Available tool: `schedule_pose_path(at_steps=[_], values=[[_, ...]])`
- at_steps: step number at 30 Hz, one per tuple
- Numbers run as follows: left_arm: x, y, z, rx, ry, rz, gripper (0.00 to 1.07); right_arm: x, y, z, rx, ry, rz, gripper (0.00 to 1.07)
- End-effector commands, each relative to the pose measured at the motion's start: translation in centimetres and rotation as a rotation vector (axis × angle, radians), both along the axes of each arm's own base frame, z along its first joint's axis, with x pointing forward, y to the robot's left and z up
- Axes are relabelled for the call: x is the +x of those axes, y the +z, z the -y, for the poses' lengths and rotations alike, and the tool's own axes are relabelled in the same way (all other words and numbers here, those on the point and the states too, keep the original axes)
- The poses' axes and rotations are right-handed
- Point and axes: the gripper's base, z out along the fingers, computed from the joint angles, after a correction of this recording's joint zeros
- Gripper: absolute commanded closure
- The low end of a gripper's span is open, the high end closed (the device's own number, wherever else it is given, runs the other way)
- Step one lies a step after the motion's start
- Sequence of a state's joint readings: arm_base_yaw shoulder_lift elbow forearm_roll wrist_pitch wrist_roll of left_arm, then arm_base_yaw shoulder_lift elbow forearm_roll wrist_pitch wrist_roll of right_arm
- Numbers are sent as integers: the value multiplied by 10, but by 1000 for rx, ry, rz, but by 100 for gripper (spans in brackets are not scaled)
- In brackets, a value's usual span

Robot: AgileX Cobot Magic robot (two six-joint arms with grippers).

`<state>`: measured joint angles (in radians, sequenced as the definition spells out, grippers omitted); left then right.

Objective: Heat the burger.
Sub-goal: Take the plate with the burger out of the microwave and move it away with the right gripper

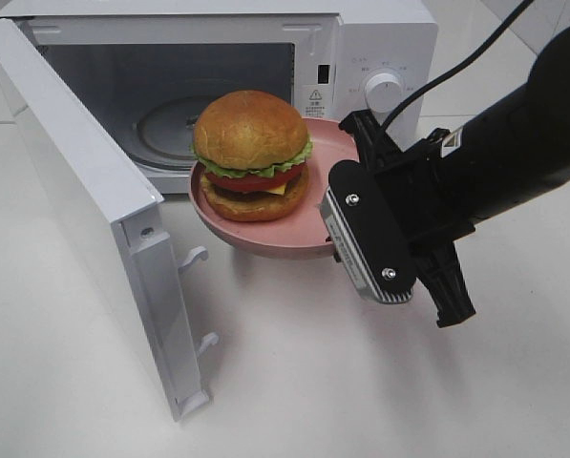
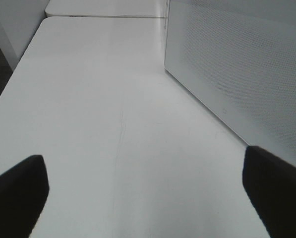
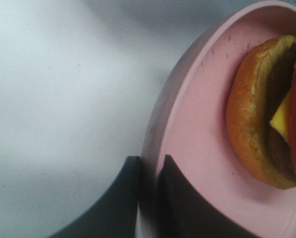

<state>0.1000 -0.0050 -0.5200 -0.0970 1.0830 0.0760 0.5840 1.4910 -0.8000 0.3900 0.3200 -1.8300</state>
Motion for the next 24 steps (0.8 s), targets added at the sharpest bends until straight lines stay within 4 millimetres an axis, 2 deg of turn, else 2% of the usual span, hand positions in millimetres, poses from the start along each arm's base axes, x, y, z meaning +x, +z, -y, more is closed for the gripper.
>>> schedule_pose_path(at_steps=[1, 10, 12, 15, 17, 24], values=[[0, 0, 0, -5, 3, 18, 7, -8, 12, 11, 43, -63, 76, 107], [0, 0, 0, -5, 3, 18, 7, -34, 17, 31, 54, -120, 90, 107], [0, 0, 0, -5, 3, 18, 7, -48, 17, 42, 57, -146, 94, 107], [0, 0, 0, -5, 3, 18, 7, -51, 17, 45, 58, -153, 97, 107], [0, 0, 0, -5, 3, 18, 7, -63, 17, 54, 54, -184, 90, 107], [0, 0, 0, -5, 3, 18, 7, -77, 19, 69, 23, -238, 90, 107]])
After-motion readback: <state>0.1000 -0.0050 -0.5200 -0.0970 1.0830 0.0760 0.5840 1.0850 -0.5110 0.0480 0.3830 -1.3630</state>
